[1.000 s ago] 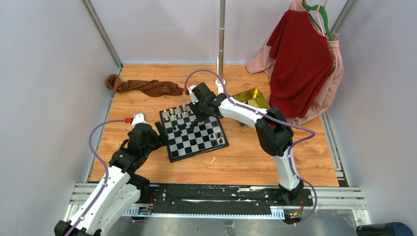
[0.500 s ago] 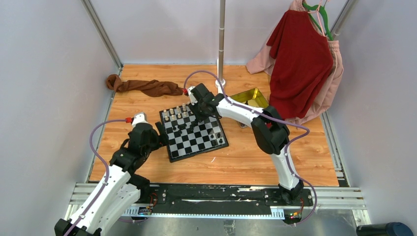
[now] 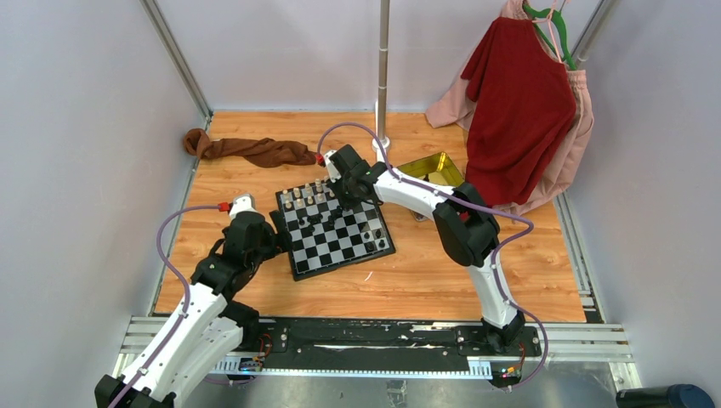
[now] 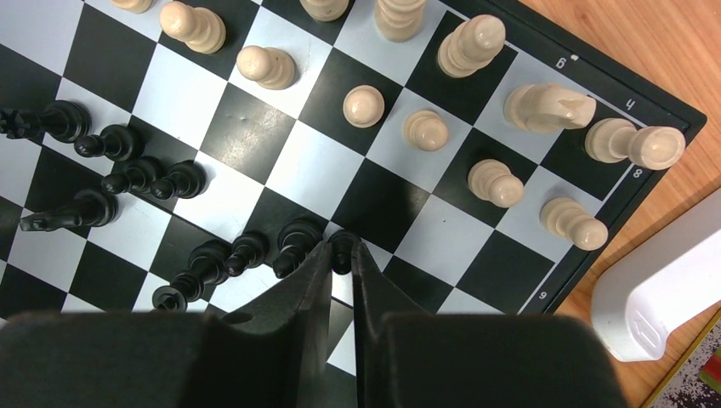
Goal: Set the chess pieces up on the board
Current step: Pick up the chess piece from the chessboard, then place the chess piece on the chessboard.
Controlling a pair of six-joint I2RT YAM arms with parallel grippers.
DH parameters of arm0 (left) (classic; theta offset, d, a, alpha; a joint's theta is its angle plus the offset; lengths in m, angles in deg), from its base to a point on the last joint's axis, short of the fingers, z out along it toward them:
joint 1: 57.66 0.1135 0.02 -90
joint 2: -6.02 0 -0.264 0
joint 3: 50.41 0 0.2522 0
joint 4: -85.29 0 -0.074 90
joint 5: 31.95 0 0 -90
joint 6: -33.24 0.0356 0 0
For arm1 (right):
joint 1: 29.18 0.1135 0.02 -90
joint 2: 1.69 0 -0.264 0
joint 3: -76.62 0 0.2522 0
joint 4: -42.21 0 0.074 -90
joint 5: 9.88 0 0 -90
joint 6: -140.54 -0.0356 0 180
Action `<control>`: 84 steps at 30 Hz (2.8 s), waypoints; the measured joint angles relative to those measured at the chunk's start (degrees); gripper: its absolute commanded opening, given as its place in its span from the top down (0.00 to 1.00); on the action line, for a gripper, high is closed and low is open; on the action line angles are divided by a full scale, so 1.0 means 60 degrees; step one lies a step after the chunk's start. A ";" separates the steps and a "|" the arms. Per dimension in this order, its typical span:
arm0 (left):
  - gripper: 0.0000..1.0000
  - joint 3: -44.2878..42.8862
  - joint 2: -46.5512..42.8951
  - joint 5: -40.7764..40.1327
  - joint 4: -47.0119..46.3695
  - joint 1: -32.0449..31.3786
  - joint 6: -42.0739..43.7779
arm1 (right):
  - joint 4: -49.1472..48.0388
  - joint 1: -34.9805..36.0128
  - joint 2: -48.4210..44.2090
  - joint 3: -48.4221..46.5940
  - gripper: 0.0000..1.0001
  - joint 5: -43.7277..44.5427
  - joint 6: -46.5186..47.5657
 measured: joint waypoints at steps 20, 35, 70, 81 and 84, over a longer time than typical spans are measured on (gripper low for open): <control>0.00 0.0000 -0.0204 0.0000 0.0000 0.0000 0.0029 | -0.0036 -0.0004 -0.0878 0.0984 1.00 0.0324 0.0033; 0.00 0.0004 -0.0463 -0.0004 -0.0069 0.0000 0.0029 | -0.0171 0.0361 -0.3111 0.3333 1.00 0.0922 -0.0066; 0.00 0.0040 -0.0528 0.0109 -0.0149 -0.0004 0.0066 | -0.0597 0.1610 -0.3118 0.4269 1.00 0.1581 -0.0594; 0.00 0.0040 -0.0506 0.0186 -0.0200 -0.0004 0.0069 | -0.0608 0.1610 -0.2940 0.4204 1.00 0.1574 -0.0594; 0.00 0.0040 -0.0503 0.0204 -0.0208 0.0000 0.0073 | -0.0608 0.1610 -0.2881 0.4116 1.00 0.1570 -0.0594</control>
